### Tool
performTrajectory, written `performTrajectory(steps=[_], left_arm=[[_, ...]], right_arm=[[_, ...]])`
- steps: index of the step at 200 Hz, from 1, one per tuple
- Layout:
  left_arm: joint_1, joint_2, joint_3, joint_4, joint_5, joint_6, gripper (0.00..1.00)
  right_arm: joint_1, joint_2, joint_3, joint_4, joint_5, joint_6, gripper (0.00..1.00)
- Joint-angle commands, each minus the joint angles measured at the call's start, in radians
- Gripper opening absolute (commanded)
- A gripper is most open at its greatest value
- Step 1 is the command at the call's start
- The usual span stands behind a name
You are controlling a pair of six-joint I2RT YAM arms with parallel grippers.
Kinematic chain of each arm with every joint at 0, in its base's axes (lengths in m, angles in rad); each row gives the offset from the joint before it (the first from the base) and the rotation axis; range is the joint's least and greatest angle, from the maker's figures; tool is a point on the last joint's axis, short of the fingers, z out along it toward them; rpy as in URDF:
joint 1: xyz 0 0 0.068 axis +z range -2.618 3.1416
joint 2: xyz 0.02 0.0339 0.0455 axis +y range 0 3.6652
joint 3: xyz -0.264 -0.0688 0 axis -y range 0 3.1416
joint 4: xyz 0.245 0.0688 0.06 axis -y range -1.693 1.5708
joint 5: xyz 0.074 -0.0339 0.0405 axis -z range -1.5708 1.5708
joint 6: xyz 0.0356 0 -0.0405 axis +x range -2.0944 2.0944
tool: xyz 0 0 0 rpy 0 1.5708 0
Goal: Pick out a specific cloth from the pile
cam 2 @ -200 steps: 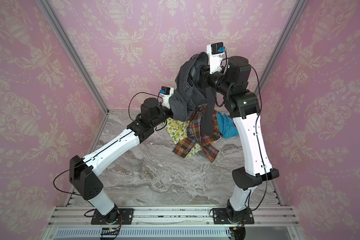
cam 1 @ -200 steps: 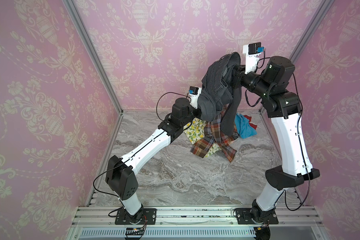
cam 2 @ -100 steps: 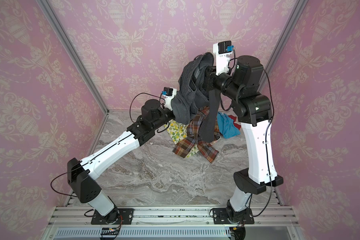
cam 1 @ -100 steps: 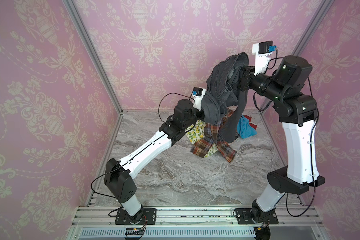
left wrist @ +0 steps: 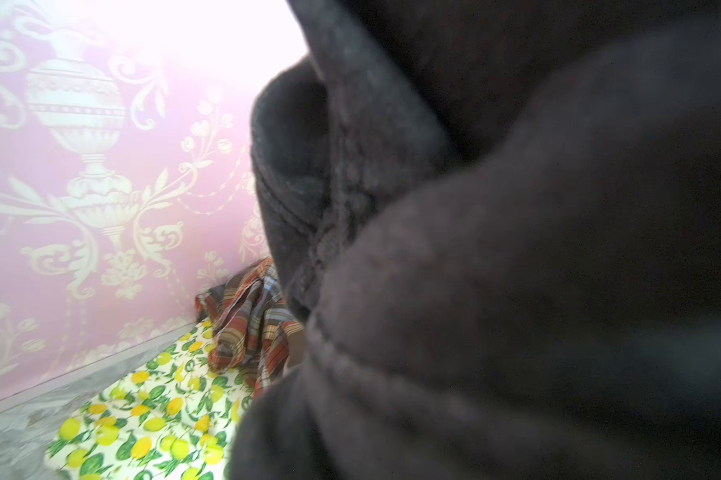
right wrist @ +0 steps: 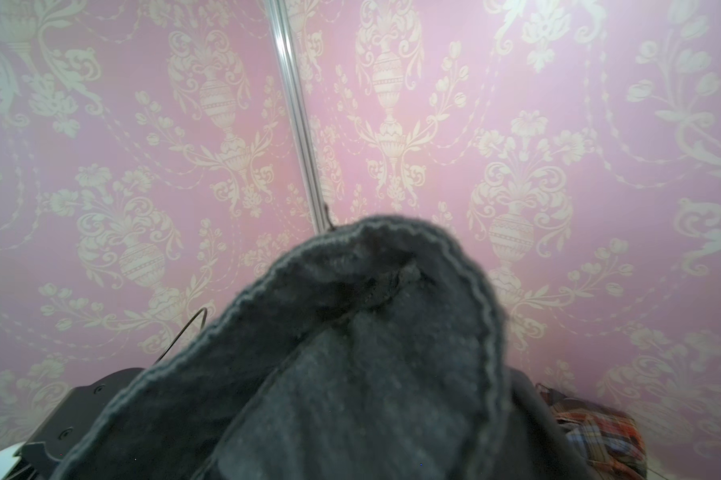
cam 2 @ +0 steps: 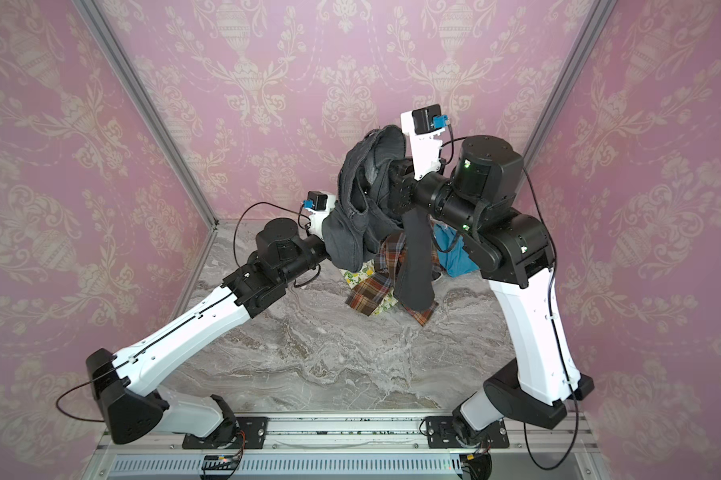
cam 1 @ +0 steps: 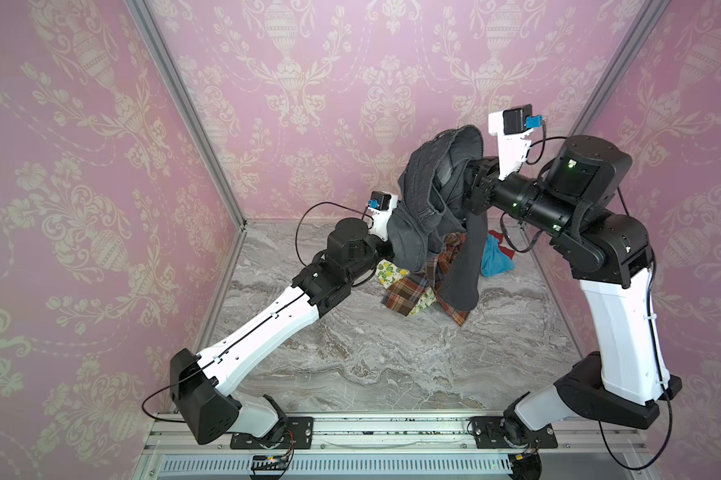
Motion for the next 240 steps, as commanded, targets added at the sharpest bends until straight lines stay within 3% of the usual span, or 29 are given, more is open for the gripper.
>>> performTrajectory(steps=[1, 31, 56, 86, 104, 124, 144, 174, 193, 217, 240], left_arm=[[0.046, -0.063, -0.071, -0.217, -0.115, -0.008, 0.00], [0.147, -0.210, -0.137, -0.310, -0.125, -0.049, 0.00], [0.292, -0.299, -0.167, -0.433, -0.140, -0.051, 0.00], [0.511, -0.374, -0.193, -0.521, -0.129, -0.062, 0.00], [0.623, -0.385, -0.181, -0.560, -0.134, -0.068, 0.00], [0.646, -0.360, -0.129, -0.592, -0.173, -0.053, 0.00], [0.644, -0.317, -0.126, -0.602, -0.196, -0.052, 0.00], [0.633, -0.259, -0.279, -0.546, -0.204, -0.116, 0.00], [0.626, -0.197, -0.379, -0.525, -0.218, -0.136, 0.00], [0.622, -0.107, -0.468, -0.493, -0.228, -0.157, 0.00], [0.605, 0.006, -0.490, -0.480, -0.213, -0.159, 0.00]], right_arm=[[0.115, -0.012, 0.029, 0.157, 0.012, -0.029, 0.00], [0.247, 0.094, -0.020, 0.231, 0.067, -0.017, 0.00], [0.293, 0.277, 0.061, 0.297, 0.030, 0.050, 0.00], [0.304, 0.597, 0.316, 0.393, -0.043, 0.145, 0.00], [0.295, 0.767, 0.432, 0.566, -0.091, 0.229, 0.00], [0.277, 0.828, 0.421, 0.736, -0.108, 0.281, 0.00], [0.239, 0.768, 0.224, 0.844, -0.183, 0.346, 0.00], [0.220, 0.559, -0.406, 1.088, -0.208, 0.342, 0.00], [0.220, 0.498, -0.693, 1.192, -0.206, 0.352, 0.00], [0.220, 0.489, -0.909, 1.291, -0.172, 0.373, 0.00], [0.220, 0.529, -0.974, 1.309, -0.165, 0.397, 0.00]])
